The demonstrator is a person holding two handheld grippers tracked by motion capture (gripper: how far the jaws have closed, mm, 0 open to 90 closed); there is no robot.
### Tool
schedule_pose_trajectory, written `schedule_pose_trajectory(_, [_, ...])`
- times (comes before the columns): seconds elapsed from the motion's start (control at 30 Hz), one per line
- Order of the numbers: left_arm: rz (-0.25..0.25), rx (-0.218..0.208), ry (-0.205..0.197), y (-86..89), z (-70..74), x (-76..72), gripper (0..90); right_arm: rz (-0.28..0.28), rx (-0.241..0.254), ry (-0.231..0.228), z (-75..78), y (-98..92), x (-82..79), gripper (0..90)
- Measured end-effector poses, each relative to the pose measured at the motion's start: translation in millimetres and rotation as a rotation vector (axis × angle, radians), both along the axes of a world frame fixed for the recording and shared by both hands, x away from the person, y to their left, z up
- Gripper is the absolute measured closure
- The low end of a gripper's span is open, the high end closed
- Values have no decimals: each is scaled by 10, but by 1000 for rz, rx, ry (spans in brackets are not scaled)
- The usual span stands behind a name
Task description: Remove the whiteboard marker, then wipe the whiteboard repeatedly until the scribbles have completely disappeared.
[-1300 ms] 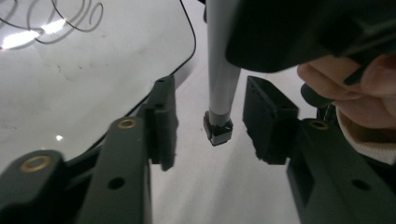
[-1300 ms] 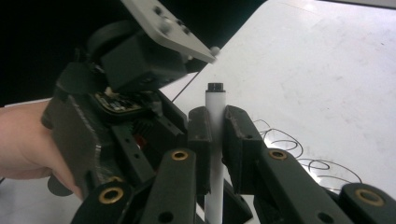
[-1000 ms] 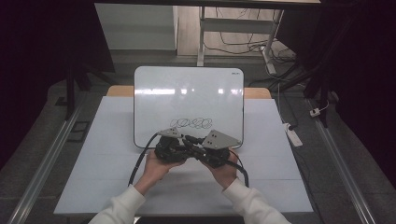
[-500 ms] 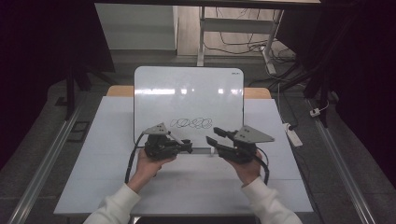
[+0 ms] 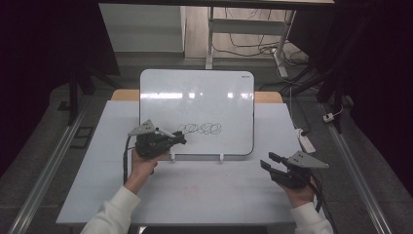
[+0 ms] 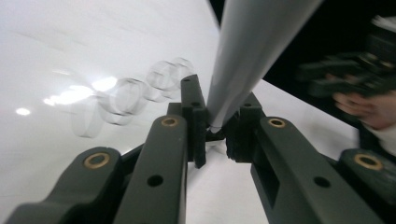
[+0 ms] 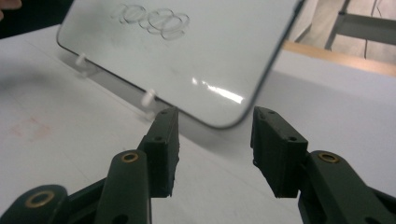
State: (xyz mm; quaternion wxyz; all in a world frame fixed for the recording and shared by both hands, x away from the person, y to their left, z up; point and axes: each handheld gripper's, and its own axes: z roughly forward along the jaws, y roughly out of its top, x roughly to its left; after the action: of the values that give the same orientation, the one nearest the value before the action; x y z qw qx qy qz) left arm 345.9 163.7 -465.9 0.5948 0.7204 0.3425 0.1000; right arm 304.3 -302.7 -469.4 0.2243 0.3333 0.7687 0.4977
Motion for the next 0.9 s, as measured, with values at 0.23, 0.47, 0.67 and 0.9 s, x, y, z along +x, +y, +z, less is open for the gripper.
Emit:
schedule_pose_trajectory(0.23, [157,50,-76,121,-126,158,793,-28,-11,17,-78,-147,-47,519])
schedule_pose_trajectory(0.47, [219,92,-145,61,-161,239,793,-7,-32,22,-105,-112,-42,519])
schedule_pose_trajectory(0.67, [237,119,-130,-38,-265,406,794,10,-56,22,-133,-78,-47,519])
schedule_pose_trajectory(0.9, [186,146,-158,-306,-252,458,795,24,-68,27,-151,-57,-56,520])
